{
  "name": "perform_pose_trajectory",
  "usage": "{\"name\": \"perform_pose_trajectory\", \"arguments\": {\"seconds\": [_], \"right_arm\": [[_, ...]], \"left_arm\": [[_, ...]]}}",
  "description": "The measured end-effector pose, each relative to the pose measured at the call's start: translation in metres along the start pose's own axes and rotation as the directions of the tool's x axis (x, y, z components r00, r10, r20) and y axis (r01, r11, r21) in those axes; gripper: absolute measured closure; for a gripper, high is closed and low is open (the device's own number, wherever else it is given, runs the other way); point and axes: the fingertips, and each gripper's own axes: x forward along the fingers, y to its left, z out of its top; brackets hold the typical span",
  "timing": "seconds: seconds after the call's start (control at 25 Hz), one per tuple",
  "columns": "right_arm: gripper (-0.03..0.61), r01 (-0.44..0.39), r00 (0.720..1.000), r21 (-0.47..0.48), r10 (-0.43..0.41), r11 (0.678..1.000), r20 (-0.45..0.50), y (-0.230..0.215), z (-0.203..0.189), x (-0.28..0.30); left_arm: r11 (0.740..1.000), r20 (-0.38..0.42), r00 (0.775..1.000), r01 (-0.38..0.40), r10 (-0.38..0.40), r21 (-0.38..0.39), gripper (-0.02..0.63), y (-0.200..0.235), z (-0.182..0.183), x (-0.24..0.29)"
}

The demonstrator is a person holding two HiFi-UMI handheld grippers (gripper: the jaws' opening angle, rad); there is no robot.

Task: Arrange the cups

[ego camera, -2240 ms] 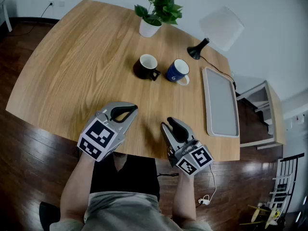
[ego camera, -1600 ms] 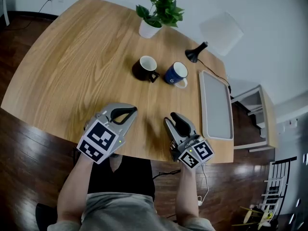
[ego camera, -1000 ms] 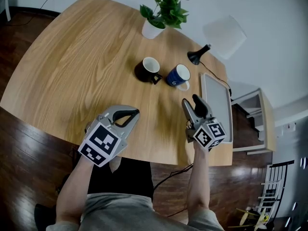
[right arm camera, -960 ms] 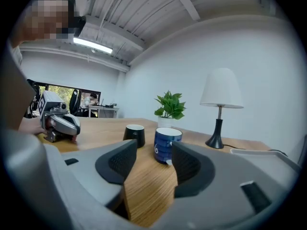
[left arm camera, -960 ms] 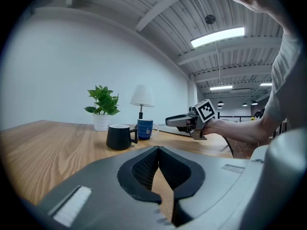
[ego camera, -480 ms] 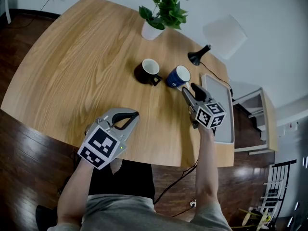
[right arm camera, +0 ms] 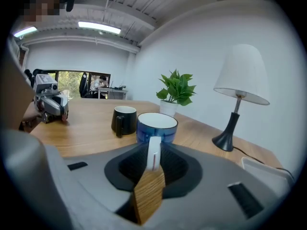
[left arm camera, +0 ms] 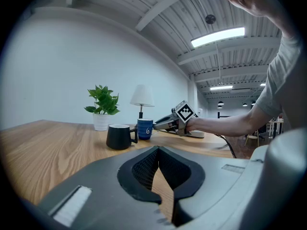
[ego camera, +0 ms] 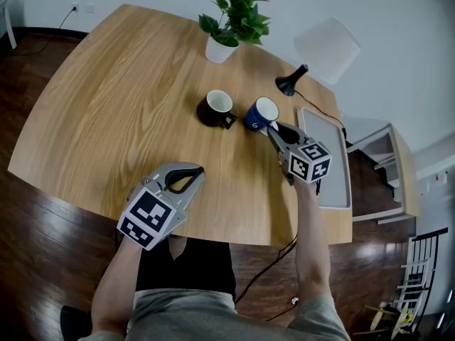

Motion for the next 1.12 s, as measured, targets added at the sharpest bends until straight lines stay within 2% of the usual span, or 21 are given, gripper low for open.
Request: {"name": "perform_pose_trajectory", "arguments": {"seconds": [0.2, 0.36, 0.56, 0.76, 0.96, 1.12], "right_arm": [[0.492, -0.005, 0.999, 0.086, 0.001, 0.996, 0.047, 0.003, 0.007, -0.008], [0.492, -0.027, 0.992, 0.193, 0.002, 0.981, 0.127, 0.003, 0.015, -0.027], [0.492, -0.024, 0.979, 0.219, -0.021, 0.975, 0.203, 0.003, 0.028, -0.069], [0.492, 0.104, 0.965, 0.225, -0.154, 0.969, 0.214, -0.048, 0.016, -0.126], [0.492, 0.281, 0.931, 0.287, -0.333, 0.916, 0.151, -0.123, -0.025, -0.182], [0.492, 0.356, 0.911, 0.299, -0.4, 0.885, 0.101, -0.157, -0.05, -0.203]], "left_arm": [[1.0, 0.002, 1.0, 0.002, -0.002, 0.0, 0.604, 0.0, 0.0, 0.001], [1.0, -0.011, 1.0, 0.001, -0.001, 0.012, 0.604, 0.004, -0.006, 0.0], [1.0, -0.006, 1.0, 0.005, -0.005, 0.006, 0.604, 0.005, -0.006, -0.004], [1.0, -0.007, 1.0, -0.002, 0.002, 0.003, 0.604, 0.006, -0.005, -0.003], [1.0, -0.008, 1.0, 0.001, -0.001, 0.007, 0.604, 0.004, -0.006, -0.002], [1.0, -0.009, 1.0, 0.002, -0.002, 0.006, 0.605, 0.004, -0.006, -0.001]]}}
